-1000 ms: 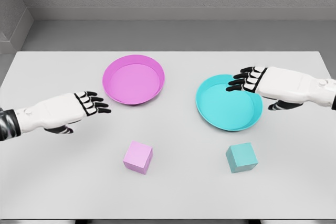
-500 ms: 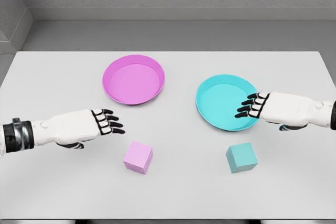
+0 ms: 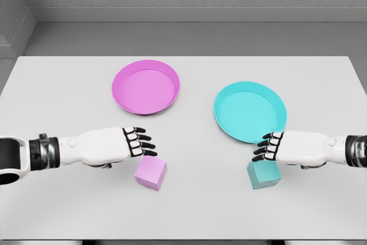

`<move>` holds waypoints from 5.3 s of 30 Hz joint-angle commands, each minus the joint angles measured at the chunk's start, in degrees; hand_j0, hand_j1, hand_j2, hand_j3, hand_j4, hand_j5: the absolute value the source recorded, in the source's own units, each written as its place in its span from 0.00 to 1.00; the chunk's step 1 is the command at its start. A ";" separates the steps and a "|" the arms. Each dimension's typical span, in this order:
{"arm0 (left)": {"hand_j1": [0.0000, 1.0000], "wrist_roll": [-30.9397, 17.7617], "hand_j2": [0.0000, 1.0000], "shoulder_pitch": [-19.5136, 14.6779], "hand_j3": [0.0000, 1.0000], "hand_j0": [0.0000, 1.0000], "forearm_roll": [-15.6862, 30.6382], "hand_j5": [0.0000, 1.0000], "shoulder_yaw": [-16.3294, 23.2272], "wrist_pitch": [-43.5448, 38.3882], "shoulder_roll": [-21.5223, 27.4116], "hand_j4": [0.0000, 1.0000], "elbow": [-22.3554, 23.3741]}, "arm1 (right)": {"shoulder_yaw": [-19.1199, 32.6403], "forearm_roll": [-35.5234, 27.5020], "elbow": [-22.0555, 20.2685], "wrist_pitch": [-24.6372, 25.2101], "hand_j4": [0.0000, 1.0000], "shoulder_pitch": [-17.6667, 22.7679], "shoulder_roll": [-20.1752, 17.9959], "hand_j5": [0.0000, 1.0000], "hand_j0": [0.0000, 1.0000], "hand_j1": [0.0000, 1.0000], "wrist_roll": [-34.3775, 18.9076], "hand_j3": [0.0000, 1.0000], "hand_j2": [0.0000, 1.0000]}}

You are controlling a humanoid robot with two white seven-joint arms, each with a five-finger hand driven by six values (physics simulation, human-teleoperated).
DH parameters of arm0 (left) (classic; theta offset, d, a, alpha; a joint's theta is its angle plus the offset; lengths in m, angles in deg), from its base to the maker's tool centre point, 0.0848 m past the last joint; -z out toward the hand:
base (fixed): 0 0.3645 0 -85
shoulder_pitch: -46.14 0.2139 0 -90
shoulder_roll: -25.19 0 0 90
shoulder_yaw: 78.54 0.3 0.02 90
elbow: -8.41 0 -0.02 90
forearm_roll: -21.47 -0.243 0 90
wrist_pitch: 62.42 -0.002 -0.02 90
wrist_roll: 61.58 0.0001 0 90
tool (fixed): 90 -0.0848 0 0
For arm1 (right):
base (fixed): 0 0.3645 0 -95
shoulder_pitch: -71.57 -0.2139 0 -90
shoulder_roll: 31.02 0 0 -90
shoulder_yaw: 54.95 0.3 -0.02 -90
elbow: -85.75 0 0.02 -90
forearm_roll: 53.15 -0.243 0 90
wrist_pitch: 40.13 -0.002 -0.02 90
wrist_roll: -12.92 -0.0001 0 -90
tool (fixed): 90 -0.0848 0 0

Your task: Place the blocks in the corresponding plates according to their colors

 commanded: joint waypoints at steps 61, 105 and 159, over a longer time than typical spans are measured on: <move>1.00 -0.07 1.00 -2.46 1.00 1.00 -0.98 1.00 7.37 -0.07 -4.95 1.00 5.05 | 0.41 7.94 3.96 0.08 0.71 2.28 9.28 0.71 0.71 0.71 -6.37 0.71 0.71; 0.61 -2.00 0.61 -3.16 0.61 0.61 -2.48 0.61 8.52 -0.07 -8.73 0.61 8.48 | 6.92 5.47 8.18 0.08 0.60 -3.16 13.15 0.60 0.60 0.60 -6.02 0.60 0.60; 0.62 -2.00 0.62 -23.73 0.62 0.62 -1.34 0.62 8.43 -0.07 -22.96 0.62 33.61 | 45.76 -8.24 14.86 0.08 1.00 8.08 20.88 1.00 1.00 1.00 -2.24 1.00 1.00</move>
